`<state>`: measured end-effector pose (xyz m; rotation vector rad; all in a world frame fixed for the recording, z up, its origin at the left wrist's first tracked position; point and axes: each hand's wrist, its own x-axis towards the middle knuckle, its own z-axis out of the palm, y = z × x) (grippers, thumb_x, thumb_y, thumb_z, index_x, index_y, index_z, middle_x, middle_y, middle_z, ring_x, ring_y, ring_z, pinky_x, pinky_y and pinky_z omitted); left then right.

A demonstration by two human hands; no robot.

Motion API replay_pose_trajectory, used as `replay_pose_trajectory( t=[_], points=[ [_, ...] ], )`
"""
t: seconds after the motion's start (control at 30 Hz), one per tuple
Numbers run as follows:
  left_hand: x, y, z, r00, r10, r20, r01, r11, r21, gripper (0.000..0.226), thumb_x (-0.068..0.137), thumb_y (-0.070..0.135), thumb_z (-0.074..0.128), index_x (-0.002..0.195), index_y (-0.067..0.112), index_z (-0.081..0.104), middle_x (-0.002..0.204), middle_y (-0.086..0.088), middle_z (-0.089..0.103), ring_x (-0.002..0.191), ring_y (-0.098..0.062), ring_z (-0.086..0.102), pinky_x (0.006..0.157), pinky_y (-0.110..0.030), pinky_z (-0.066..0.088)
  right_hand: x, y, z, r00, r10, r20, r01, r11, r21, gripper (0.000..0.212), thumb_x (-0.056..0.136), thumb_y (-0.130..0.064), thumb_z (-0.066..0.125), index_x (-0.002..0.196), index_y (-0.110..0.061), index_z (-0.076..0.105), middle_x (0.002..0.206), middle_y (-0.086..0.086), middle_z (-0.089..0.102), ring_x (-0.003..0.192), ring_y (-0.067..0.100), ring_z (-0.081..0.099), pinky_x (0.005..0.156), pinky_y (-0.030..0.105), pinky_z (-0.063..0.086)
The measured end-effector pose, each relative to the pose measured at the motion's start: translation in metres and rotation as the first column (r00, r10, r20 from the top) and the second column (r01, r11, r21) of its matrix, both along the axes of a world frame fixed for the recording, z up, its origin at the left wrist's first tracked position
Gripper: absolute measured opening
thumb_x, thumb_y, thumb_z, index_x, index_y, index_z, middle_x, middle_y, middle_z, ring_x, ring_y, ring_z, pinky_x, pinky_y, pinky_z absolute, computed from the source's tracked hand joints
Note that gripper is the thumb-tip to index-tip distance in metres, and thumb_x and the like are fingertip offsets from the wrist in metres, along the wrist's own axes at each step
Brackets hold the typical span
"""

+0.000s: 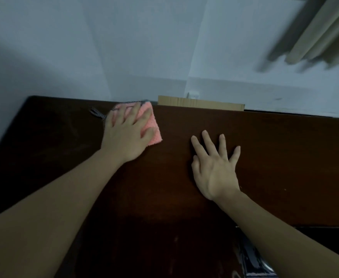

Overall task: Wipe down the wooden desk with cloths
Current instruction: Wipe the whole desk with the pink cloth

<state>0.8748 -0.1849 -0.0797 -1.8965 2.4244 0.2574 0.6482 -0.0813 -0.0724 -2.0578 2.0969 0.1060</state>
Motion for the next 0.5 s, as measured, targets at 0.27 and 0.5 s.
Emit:
replay_pose_trajectory(
  t=[0.27,0.5],
  points=[
    [0.019,0.143,0.002,0.933,-0.359,-0.034,0.36,0.932,0.04,0.065,0.101,0.067,0.016,0.161,0.043,0.004,0.17,0.009,-0.002,0.157,-0.023,-0.006,0.123,-0.048,-0.005,-0.001,-0.002,0.002,1.0,-0.008,0.0,0.008,1.0,0.008,0.059,0.105,-0.044,0.017,0.161,-0.035,0.006,0.171,-0.001,-0.004,0.154,0.039,-0.012,0.116,0.072,-0.004],
    [0.02,0.079,0.0,0.999,-0.037,0.021,0.035,0.998,0.051,0.073,0.09,0.073,-0.003,0.157,0.047,-0.014,0.169,0.008,-0.015,0.156,-0.028,-0.007,0.124,-0.051,-0.004,-0.001,0.0,0.0,1.0,-0.001,0.002,0.001,1.0,-0.003,0.058,0.106,-0.043,0.018,0.162,-0.033,0.007,0.171,0.0,-0.003,0.154,0.041,-0.01,0.116,0.074,-0.003]
  ],
)
